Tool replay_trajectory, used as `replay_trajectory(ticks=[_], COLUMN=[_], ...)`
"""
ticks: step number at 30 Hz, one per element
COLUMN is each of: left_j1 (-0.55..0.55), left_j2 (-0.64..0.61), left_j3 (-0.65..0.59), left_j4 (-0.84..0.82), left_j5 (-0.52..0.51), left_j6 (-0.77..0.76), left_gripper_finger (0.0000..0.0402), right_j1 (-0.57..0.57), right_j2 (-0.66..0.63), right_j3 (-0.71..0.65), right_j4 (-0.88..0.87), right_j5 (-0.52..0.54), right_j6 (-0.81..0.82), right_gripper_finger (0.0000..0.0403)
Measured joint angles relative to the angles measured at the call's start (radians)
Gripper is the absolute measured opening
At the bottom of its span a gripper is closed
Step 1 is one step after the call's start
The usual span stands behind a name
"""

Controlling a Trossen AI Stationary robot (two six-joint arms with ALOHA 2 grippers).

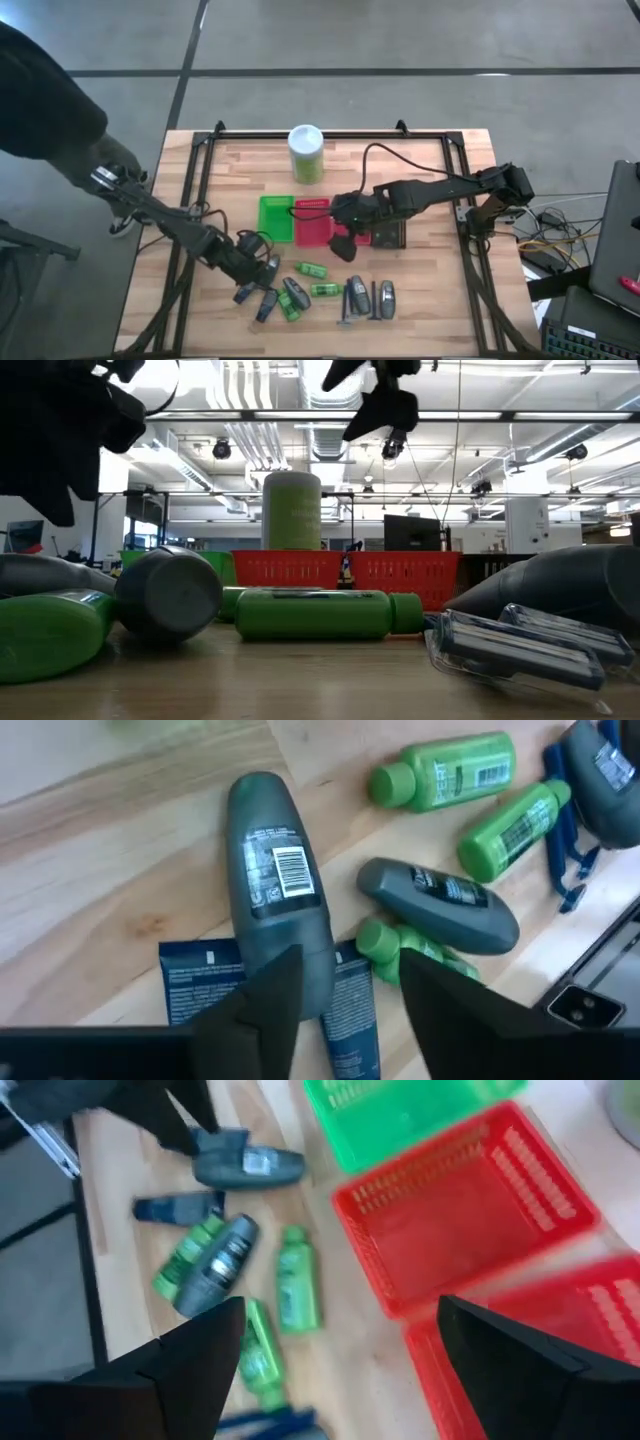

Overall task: Pick & Place Travel size toiletries
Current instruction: Put the black deodorant into the green bin

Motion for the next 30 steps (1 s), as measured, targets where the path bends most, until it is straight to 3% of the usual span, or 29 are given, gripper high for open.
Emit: replay_trajectory(ticks=[6,22,30], left_j1=[0.011,0.026,0.051], left_j2=[0.023,0.080,0.075], left_j3=[-0.001,-0.003,0.001], left_j4=[-0.075,-0.021,-0.015], left_j5=[0.090,0.082,0.012], left_j6=[0.010,0.109,0.113], left_gripper_finger=[0.0208,0.0213,0.0284], right_j1=[0.006,0.008,0.007], right_j2=[0.074,0.124,0.123], right_j3=[0.017,0.036,0.037], right_j4=[0.065,0.063,0.065], right_j5=[-0.024,-0.031,-0.031], right_j6=[0.071,0.144,0.132], right_gripper_finger=[0.0348,0.0345,0.0358])
